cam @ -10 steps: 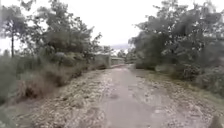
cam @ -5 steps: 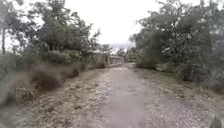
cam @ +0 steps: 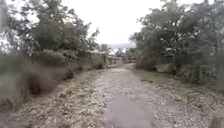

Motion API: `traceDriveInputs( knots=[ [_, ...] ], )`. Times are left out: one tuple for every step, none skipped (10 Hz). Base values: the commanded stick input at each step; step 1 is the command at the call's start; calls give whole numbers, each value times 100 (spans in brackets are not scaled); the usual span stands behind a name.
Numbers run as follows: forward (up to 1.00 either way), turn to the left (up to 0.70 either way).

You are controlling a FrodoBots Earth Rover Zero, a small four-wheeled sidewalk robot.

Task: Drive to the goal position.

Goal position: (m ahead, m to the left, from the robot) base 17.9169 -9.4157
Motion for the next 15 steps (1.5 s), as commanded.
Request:
traceDriveInputs(
  knots=[
    [70,0],
    [70,0],
    [70,0],
    [70,0],
    [70,0],
    [70,0],
    [70,0],
    [70,0],
    [70,0],
    [70,0],
    [70,0],
    [70,-6],
    [70,-35],
    [70,-31],
    [70,-17]
  ],
)
